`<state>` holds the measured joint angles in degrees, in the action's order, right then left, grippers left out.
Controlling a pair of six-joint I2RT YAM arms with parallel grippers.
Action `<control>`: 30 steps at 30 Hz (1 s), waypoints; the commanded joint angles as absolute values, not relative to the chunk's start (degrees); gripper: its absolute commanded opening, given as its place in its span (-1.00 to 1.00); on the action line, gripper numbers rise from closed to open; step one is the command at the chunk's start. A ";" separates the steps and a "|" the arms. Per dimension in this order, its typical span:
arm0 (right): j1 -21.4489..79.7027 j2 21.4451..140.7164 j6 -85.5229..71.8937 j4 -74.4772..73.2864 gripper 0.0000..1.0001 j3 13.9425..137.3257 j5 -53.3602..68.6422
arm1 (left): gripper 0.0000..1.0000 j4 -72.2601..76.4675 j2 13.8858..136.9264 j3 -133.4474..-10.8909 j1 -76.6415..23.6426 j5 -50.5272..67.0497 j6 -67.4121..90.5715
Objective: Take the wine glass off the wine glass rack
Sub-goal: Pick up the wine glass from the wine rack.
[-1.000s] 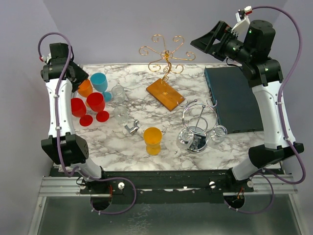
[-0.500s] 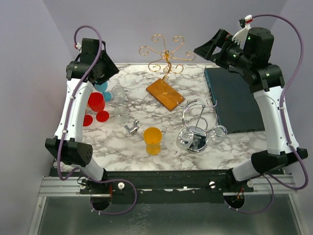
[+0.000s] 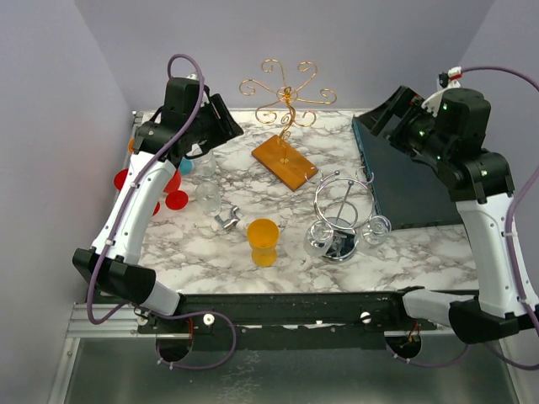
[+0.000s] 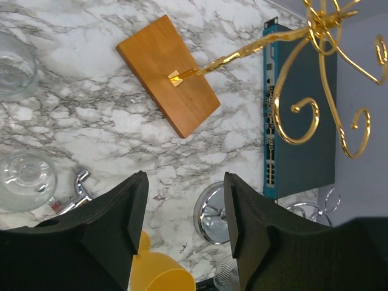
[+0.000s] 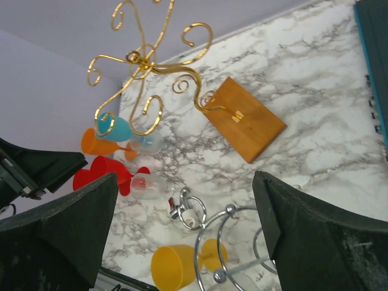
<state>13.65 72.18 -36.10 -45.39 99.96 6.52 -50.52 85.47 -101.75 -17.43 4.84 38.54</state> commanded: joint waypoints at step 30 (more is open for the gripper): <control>-13.55 61.95 -36.52 -60.85 1.00 83.92 14.99 | 0.22 -42.41 80.85 -99.67 -21.25 20.25 33.40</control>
